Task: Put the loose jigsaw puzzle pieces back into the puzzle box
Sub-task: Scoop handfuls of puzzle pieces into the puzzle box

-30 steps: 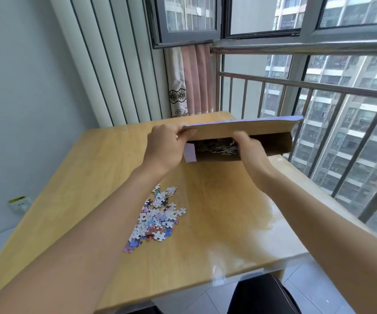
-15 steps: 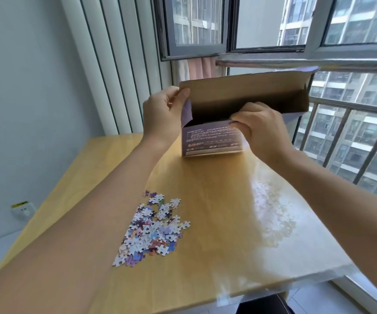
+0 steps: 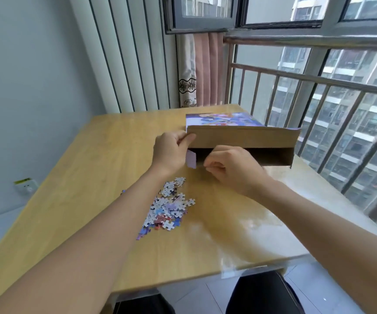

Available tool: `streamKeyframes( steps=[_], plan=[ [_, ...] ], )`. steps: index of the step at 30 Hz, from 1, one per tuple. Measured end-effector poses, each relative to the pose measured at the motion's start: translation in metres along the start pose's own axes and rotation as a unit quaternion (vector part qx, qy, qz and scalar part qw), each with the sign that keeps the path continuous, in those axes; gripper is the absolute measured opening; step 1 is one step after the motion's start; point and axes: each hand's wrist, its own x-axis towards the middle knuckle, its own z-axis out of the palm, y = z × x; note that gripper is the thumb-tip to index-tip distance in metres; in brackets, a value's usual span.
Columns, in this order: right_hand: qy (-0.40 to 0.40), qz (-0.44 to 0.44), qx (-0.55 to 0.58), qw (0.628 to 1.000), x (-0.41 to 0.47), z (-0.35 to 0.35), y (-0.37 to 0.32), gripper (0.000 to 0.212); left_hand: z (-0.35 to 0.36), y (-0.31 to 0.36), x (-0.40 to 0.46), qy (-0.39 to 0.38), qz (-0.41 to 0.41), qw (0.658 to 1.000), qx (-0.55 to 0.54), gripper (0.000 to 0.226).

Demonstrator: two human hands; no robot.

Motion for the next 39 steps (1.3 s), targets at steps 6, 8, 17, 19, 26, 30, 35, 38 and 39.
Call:
streamKeyframes(
  steps=[6, 8, 17, 19, 26, 30, 35, 38, 39],
  plan=[
    [-0.178, 0.104, 0.085, 0.975, -0.005, 0.061, -0.04, 0.044, 0.003, -0.029, -0.014, -0.136, -0.02, 0.99, 0.008, 0.032],
    [-0.212, 0.14, 0.106, 0.961, -0.007, 0.076, -0.047, 0.058, -0.009, -0.037, -0.015, -0.187, -0.017, 0.981, 0.04, 0.019],
    [-0.237, 0.189, 0.178, 0.936, 0.008, 0.105, -0.083, 0.112, -0.12, -0.103, -0.107, -0.18, -0.179, 0.966, 0.047, 0.102],
    [-0.229, 0.174, 0.2, 0.937, 0.011, 0.11, -0.091, 0.105, -0.123, -0.109, -0.128, -0.219, -0.138, 0.964, 0.063, 0.11],
    [-0.22, 0.143, 0.13, 0.956, 0.02, 0.087, -0.088, 0.121, -0.116, -0.117, -0.145, -0.14, -0.055, 0.987, 0.048, 0.094],
    [-0.263, 0.205, 0.022, 0.942, 0.012, 0.081, -0.096, 0.098, -0.112, -0.12, -0.144, -0.094, -0.052, 0.994, 0.014, 0.089],
    [-0.23, 0.217, 0.064, 0.947, 0.019, 0.09, -0.119, 0.076, -0.101, -0.12, -0.14, -0.036, -0.109, 0.99, -0.077, 0.078],
    [-0.219, 0.246, 0.1, 0.939, 0.027, 0.092, -0.122, 0.068, -0.098, -0.12, -0.136, -0.012, -0.152, 0.981, -0.124, 0.075],
    [-0.209, 0.264, 0.116, 0.934, 0.029, 0.094, -0.121, 0.065, -0.098, -0.12, -0.135, -0.005, -0.165, 0.975, -0.148, 0.073]
  ],
)
